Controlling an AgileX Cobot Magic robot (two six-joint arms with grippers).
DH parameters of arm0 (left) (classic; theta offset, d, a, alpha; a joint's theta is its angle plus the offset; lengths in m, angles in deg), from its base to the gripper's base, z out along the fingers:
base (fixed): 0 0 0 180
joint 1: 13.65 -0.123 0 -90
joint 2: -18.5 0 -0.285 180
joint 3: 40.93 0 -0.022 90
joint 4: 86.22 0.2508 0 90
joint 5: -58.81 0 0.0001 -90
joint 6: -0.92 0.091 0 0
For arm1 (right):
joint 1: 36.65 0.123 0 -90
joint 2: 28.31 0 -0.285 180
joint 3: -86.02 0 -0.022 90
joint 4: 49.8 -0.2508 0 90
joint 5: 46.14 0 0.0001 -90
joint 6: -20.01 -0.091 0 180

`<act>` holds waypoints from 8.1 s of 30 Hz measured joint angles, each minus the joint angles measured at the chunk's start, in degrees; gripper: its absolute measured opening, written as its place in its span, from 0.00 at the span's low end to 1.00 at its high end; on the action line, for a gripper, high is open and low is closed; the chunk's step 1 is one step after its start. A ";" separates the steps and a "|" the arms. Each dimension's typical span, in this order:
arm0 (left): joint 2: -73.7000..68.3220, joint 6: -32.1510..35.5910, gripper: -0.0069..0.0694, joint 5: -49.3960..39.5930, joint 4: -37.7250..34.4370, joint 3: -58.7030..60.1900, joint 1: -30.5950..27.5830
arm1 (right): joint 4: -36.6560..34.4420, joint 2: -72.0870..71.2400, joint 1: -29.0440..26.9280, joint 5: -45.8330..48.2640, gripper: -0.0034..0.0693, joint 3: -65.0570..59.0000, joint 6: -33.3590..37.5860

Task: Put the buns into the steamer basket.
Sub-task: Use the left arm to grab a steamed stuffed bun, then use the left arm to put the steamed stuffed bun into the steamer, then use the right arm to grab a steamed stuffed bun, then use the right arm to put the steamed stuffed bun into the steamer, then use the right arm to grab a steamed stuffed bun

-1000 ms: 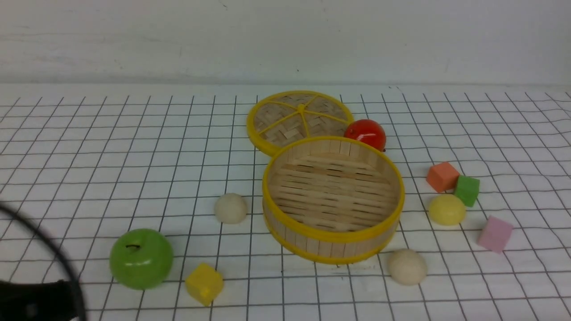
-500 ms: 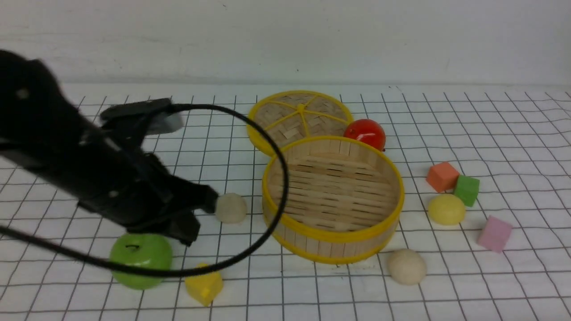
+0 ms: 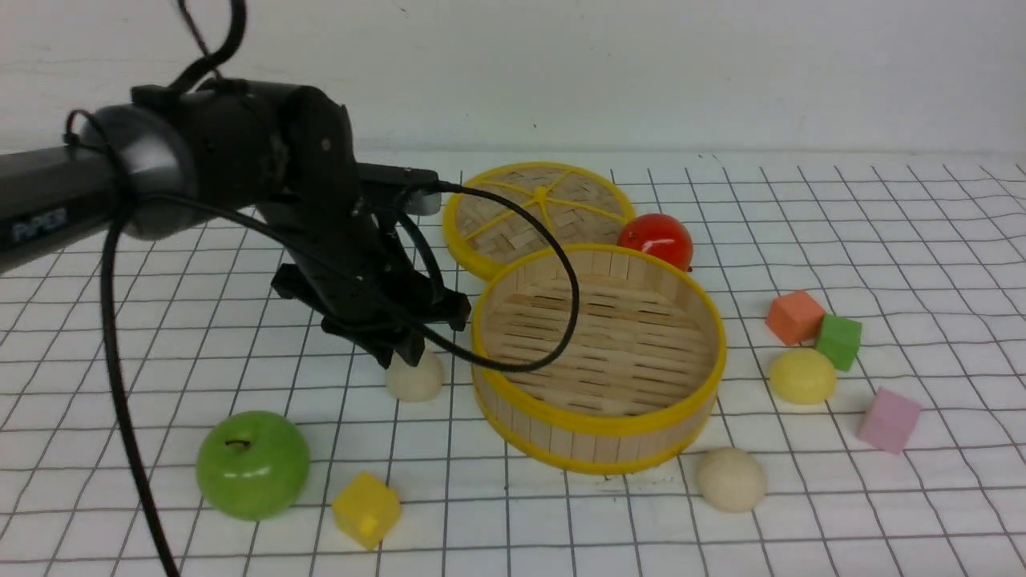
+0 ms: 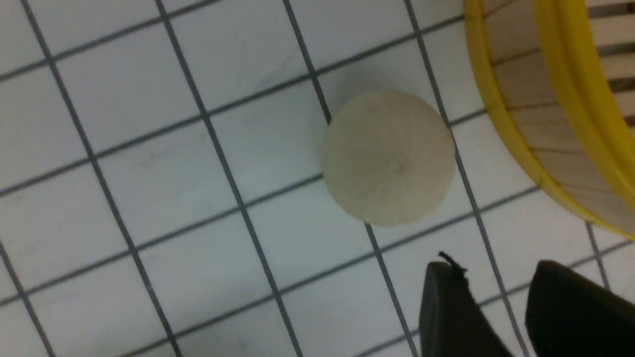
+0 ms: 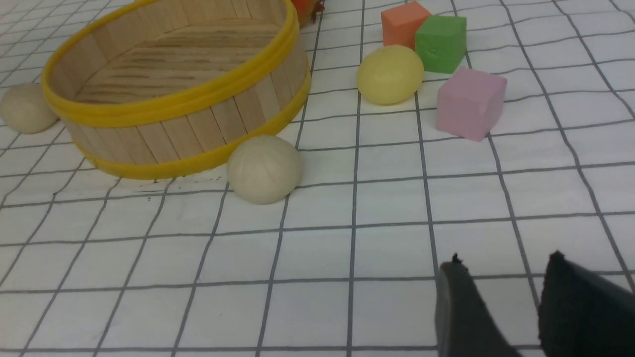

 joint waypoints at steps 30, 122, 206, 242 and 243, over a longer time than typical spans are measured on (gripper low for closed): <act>-7.26 0.20 0.07 7.87 3.78 -1.04 0.00 | 0.00 0.00 0.00 0.00 0.38 0.00 0.00; 82.67 6.82 0.07 48.78 -19.52 73.99 12.08 | 2.50 85.26 16.81 30.05 0.10 62.87 -4.14; 82.67 7.05 0.10 48.61 -19.52 73.99 12.08 | 11.71 104.13 5.27 26.92 0.52 80.66 -7.78; 82.67 7.05 0.11 48.61 -19.52 73.99 12.08 | 7.63 112.24 1.75 15.53 0.06 80.62 -2.96; 82.67 7.05 0.11 48.61 -19.52 73.99 12.08 | 7.15 110.54 1.75 17.08 0.05 80.62 -2.77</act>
